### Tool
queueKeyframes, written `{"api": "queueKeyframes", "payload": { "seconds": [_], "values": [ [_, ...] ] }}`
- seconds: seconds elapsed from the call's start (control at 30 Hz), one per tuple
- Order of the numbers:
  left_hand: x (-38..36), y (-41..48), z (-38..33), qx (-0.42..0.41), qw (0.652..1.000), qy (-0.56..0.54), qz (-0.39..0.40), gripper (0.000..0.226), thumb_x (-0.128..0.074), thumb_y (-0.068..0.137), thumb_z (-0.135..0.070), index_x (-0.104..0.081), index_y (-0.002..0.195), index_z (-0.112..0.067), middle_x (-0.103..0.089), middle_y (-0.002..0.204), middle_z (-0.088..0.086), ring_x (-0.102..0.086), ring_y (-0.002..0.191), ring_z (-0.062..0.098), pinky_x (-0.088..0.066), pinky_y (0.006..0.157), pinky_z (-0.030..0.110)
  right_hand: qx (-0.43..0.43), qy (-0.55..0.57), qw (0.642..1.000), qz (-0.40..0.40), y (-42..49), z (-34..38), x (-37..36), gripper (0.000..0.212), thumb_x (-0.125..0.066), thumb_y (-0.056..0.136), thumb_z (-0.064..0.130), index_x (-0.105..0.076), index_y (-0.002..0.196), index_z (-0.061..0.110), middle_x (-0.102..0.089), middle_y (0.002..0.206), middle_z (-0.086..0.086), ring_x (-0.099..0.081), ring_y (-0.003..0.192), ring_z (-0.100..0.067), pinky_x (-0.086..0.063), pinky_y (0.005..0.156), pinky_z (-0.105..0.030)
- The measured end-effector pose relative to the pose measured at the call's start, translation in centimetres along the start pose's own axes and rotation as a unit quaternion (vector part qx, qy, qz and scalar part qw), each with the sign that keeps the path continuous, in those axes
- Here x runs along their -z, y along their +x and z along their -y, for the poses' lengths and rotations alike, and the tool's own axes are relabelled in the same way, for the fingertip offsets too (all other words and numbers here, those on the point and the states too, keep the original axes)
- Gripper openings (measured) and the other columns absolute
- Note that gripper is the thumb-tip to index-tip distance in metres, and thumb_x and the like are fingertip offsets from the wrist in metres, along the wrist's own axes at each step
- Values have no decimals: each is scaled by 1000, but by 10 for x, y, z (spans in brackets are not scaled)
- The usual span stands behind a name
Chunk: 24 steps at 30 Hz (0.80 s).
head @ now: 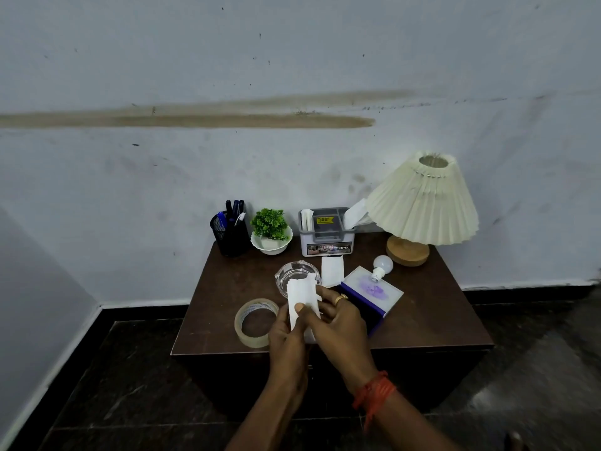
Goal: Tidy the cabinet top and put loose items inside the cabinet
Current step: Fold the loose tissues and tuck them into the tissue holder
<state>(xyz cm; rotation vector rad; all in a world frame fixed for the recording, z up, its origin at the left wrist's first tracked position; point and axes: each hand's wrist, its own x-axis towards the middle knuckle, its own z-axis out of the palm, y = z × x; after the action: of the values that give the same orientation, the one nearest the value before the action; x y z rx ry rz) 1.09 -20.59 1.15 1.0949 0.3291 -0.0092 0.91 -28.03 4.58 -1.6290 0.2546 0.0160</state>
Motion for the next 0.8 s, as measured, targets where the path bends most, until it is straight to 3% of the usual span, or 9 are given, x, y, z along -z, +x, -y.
{"api": "queueKeyframes", "payload": {
  "seconds": [0.07,0.17,0.3,0.4,0.6,0.67,0.8],
  "values": [
    [0,1,1,-9,1000,10,-3,28,-54,94,-9,-63,120,-13,-71,109,18,-66,106,38,-49,97,56,2,-21,1000,-22,2,-1,-1,34,-67,82,21,-64,116,20,-73,98,7,-69,92,-7,-57,83,-26],
    [-1,0,0,-2,1000,-15,-9,28,-57,93,-10,-62,120,-11,-71,110,17,-66,105,36,-52,94,50,-25,4,999,-32,8,-6,-3,20,-57,87,16,-70,99,23,-70,90,9,-67,93,-15,-54,91,-39],
    [0,-2,-4,32,997,-71,-18,29,-55,93,-15,-63,120,-7,-71,109,19,-69,91,28,-60,66,33,-36,55,998,-23,14,-12,-5,24,-54,91,14,-67,85,33,-72,102,2,-68,96,-19,-54,92,-46],
    [0,-1,-4,51,995,-81,-33,31,-55,94,-18,-62,119,-2,-71,105,21,-68,88,29,-58,59,30,-15,52,999,1,13,-13,-2,24,-54,93,15,-67,85,33,-73,99,5,-69,96,-17,-54,91,-46],
    [-1,-2,-1,48,995,-75,-34,33,-58,92,-21,-63,120,-3,-70,109,22,-67,98,35,-59,64,32,4,12,999,29,10,-11,2,23,-55,93,16,-66,87,35,-72,99,7,-69,96,-13,-54,91,-43],
    [0,-2,1,50,996,-69,-38,34,-57,93,-22,-63,120,-3,-70,110,21,-67,101,36,-59,69,34,25,-22,999,21,9,-11,3,15,-56,93,19,-68,94,28,-72,96,8,-68,94,-11,-55,90,-41],
    [-1,-4,-2,60,993,-97,-39,29,-54,95,-18,-64,115,-1,-71,104,21,-70,88,29,-58,60,30,81,-86,993,3,3,-3,7,24,-60,91,20,-69,112,15,-70,94,12,-67,90,0,-55,86,-22]
  ]
}}
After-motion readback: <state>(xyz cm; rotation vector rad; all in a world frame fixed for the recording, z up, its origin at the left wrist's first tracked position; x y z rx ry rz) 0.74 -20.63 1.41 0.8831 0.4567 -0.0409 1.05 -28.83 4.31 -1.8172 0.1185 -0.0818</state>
